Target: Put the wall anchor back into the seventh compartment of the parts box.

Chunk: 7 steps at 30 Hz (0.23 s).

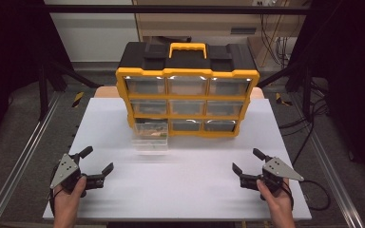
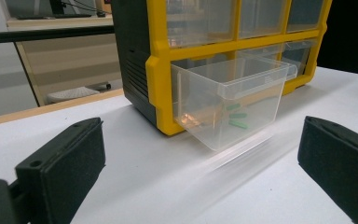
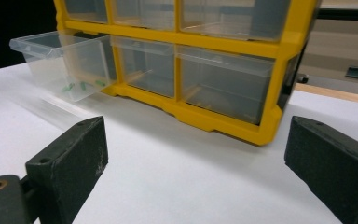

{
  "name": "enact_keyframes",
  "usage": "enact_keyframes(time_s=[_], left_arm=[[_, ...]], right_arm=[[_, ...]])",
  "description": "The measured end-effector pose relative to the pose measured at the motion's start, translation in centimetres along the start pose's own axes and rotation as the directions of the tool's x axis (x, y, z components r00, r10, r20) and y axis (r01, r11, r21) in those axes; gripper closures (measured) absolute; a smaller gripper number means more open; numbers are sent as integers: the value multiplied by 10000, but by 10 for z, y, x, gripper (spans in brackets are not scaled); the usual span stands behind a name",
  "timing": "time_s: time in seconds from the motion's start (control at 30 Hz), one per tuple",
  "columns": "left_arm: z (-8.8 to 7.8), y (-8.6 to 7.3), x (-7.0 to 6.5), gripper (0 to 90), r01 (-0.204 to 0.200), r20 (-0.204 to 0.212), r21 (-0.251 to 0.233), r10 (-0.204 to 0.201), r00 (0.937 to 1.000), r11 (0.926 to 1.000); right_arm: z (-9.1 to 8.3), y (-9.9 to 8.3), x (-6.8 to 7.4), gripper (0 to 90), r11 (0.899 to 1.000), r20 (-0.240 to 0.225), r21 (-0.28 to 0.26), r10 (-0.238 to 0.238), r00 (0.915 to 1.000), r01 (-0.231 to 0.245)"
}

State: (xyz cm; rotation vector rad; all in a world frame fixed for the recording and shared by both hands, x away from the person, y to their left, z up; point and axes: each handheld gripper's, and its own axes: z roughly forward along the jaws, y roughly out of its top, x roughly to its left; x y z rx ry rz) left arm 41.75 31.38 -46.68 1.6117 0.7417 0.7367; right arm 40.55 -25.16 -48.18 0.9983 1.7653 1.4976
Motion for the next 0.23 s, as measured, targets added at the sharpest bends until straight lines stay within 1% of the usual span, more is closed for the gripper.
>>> enact_keyframes(time_s=[0.03, 0.1, 0.23], left_arm=[[0, 0, 0, 4, 0, 0, 0, 0, 10000, 10000], [0, 0, 1, 4, 63, 53, 30, -63, 10000, 10000], [1, 0, 1, 5, 62, 53, 113, -63, 10000, 9999]], right_arm=[[0, 0, 0, 62, 10000, 0, 0, 0, 10000, 0], [2, -1, 2, 58, 9999, -156, -113, -131, 9998, 129], [3, -1, 5, 56, 9997, -241, -160, -213, 9995, 209]])
